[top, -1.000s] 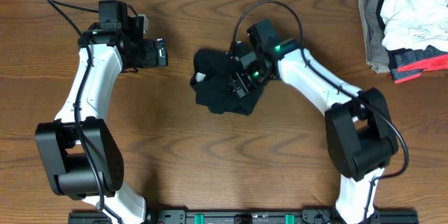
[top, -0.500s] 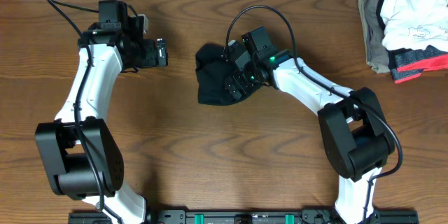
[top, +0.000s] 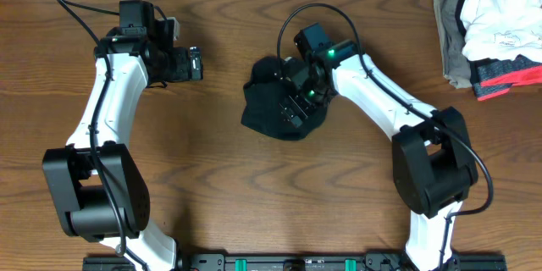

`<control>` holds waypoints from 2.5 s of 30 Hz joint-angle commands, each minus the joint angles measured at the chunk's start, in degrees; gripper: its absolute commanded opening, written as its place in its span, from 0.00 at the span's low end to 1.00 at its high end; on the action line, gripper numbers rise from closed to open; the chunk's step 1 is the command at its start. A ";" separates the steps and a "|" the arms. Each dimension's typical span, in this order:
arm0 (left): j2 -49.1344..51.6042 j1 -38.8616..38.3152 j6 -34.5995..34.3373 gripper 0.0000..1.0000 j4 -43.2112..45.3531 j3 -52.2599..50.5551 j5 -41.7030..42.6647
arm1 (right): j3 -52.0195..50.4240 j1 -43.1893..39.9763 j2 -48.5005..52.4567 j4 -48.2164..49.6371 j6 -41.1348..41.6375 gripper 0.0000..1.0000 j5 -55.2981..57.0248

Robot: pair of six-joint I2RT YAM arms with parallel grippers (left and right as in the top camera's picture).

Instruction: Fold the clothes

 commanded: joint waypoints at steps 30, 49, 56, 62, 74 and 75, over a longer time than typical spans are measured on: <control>-0.44 0.09 0.85 0.98 1.88 -0.96 -0.33 | -17.16 -0.61 -2.12 23.06 -9.18 0.56 2.47; -0.44 0.09 1.05 0.98 1.95 -1.01 -0.35 | -17.16 -0.46 6.47 24.17 -12.11 0.99 2.49; -0.44 0.09 1.05 0.98 1.92 -1.01 -0.33 | -8.94 -1.27 4.98 18.34 -8.52 0.99 2.49; -0.44 0.09 1.05 0.98 1.92 -1.01 -0.33 | 8.70 -3.13 2.05 3.58 -2.29 0.99 -1.75; -0.44 0.09 1.05 0.98 2.16 -1.01 -0.33 | 15.37 -5.22 1.79 -17.09 14.73 0.13 -5.62; -0.44 0.09 1.05 0.98 2.16 -1.01 -0.33 | 13.77 -5.09 1.79 -17.57 14.97 0.02 -5.64</control>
